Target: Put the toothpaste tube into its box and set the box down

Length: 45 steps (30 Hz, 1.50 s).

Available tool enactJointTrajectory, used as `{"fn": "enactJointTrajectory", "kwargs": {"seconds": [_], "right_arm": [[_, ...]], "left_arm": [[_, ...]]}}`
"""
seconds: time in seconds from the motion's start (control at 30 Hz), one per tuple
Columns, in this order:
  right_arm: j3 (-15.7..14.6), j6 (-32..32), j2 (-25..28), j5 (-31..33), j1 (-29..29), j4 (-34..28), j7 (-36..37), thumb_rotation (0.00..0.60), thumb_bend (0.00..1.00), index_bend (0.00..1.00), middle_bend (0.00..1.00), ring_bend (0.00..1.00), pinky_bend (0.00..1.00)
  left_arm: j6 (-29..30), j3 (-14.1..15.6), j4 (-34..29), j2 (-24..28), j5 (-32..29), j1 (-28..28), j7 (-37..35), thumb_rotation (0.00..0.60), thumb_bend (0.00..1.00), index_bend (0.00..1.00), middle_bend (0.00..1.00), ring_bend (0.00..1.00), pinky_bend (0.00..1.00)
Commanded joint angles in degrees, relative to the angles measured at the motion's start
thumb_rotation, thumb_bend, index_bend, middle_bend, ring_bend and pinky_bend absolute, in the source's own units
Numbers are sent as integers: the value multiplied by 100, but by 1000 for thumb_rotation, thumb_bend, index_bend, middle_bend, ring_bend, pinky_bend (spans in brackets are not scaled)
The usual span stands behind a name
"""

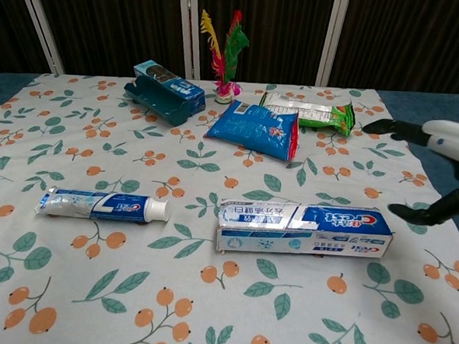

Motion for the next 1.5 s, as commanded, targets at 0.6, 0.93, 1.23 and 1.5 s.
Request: {"fn": "enactJointTrajectory", "kwargs": {"seconds": [0.6, 0.93, 1.23, 1.5], "right_arm": [[167, -26, -1663, 1718, 1173, 393, -1386, 600, 362, 0, 51, 0, 0], [21, 38, -1956, 2001, 1375, 829, -1519, 600, 362, 18, 127, 32, 34], [-67, 89, -2185, 2038, 1439, 1044, -1391, 600, 361, 262, 382, 275, 210], [-139, 378, -2233, 1647, 1351, 1097, -1192, 600, 362, 408, 514, 430, 397]], "left_arm": [[-161, 0, -53, 56, -93, -61, -128, 600, 18, 0, 0, 0, 0], [-229, 20, -84, 76, -107, -83, -171, 600, 18, 0, 0, 0, 0], [-257, 32, -117, 65, -110, -100, -141, 600, 18, 0, 0, 0, 0], [-257, 28, -106, 69, -139, -99, -136, 600, 18, 0, 0, 0, 0]]}}
